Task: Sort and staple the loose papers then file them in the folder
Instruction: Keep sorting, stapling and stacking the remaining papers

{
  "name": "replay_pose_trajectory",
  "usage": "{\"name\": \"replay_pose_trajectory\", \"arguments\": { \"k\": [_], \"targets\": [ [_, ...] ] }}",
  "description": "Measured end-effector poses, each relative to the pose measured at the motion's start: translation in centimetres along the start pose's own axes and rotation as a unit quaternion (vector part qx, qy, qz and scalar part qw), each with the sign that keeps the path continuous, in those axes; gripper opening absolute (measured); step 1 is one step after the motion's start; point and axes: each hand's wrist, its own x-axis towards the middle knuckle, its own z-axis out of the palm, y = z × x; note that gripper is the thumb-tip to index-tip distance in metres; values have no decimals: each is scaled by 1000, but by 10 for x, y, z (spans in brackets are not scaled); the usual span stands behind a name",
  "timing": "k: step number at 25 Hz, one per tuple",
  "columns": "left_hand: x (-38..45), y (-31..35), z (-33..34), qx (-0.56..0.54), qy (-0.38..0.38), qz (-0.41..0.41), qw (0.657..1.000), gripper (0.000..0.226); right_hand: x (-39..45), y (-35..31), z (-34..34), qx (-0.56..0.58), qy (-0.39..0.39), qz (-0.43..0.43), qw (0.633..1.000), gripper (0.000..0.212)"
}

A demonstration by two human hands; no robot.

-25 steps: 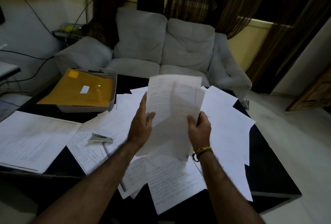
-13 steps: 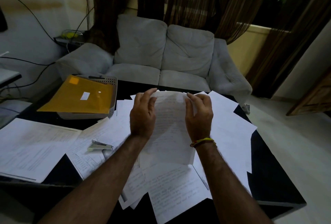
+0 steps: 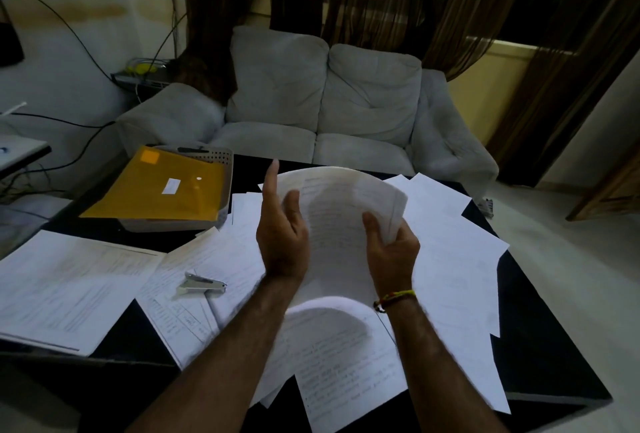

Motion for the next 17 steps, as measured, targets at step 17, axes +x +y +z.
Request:
{"name": "replay_pose_trajectory", "arguments": {
  "k": [17],
  "targets": [
    [3,3,12,-59,82,-156,983,26,-21,2,23,45,22,113,992,16]
  ]
}}
